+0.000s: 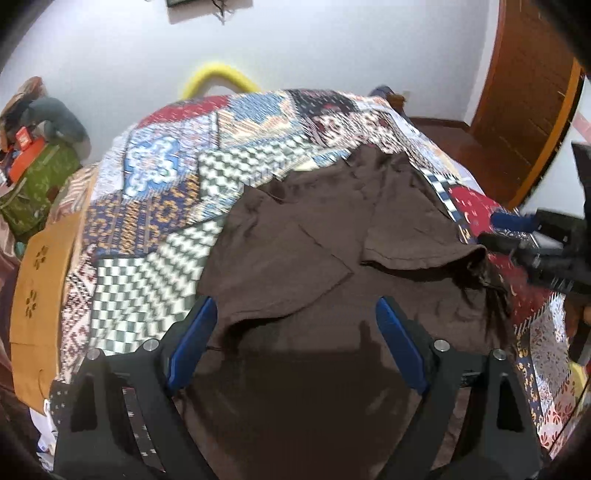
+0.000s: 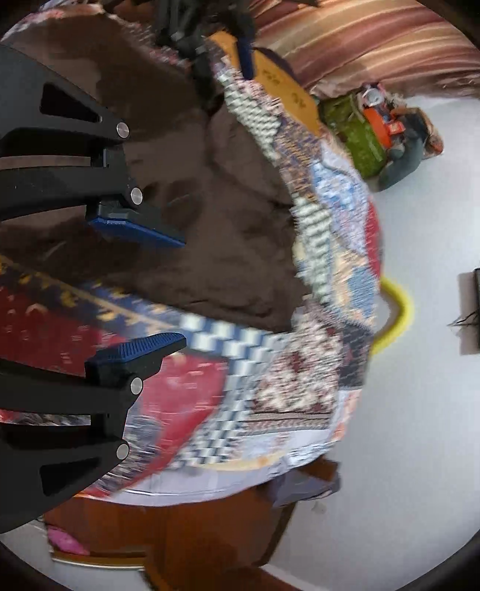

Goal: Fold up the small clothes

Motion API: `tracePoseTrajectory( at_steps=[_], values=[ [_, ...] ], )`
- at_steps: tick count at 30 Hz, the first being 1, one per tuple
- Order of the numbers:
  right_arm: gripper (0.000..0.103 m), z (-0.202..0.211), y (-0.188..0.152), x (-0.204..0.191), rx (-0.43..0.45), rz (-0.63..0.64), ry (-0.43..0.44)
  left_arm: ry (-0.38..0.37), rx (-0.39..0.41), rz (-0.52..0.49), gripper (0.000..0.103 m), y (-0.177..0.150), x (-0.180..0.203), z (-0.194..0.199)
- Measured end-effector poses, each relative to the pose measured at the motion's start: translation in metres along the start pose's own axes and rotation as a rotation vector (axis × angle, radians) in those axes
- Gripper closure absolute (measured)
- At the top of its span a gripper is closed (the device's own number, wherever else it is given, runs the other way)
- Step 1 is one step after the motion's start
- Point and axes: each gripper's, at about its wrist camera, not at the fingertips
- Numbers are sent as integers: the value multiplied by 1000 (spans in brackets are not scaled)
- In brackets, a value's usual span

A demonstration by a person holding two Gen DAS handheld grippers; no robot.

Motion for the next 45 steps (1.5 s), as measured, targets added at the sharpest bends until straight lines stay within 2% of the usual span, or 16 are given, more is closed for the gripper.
tracePoseTrajectory(
  at_steps=[4, 6, 7, 8, 10, 15, 17, 19, 22, 24, 29, 32, 35, 38, 45],
  values=[
    [59, -15, -18, -10, -30, 23, 9, -15, -28, 4, 15, 1, 10, -14],
    [53, -19, -21, -11, -7, 18, 6, -30, -21, 22, 15, 3, 12, -14],
    [43, -20, -20, -9, -7, 8, -1, -41, -15, 29, 15, 5, 14, -13],
    [40, -21, -19, -6, -15, -5, 4, -46, -10, 32, 15, 7, 15, -12],
    [40, -18, -14, 0, -28, -22, 32, -50, -2, 28, 15, 13, 19, -12],
    [40, 2, -3, 3, 61, -31, 27, -39, 1, 6, 15, 33, 26, -26],
    [40, -1, 0, 0, 68, -34, 45, -44, -32, 5, 15, 38, 26, -43],
    [40, -11, 2, -10, 42, 7, 62, -68, -112, -20, 15, 37, 27, -66],
    [40, -30, -6, -26, -20, 78, 46, -22, -144, -24, 13, 28, 25, -84],
    [40, -30, -16, -27, 14, 85, 35, -27, -111, -11, 11, 25, 21, -84],
    [40, -23, -24, -17, 16, 35, 51, 58, -70, 19, 11, 32, 10, -83],
    [40, -15, -25, -15, 7, 19, 44, 78, -66, 43, 11, 34, 3, -73],
    [40, -1, -26, -15, 4, 7, 44, 45, -48, 38, 11, 29, -1, -48],
    [40, 18, -28, -18, 26, 19, 33, 7, -20, 41, 11, 20, -3, -16],
    [40, 77, -30, -31, 109, 6, 31, 22, 65, 30, 11, -12, -7, 72]
  ],
)
Point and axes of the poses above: each gripper's, at about its wrist camera, not at the fingertips, and z roughly against the way its jaws point, x to its right, y to its top, and after that the axes turned 10 degrees about -y, right-handed
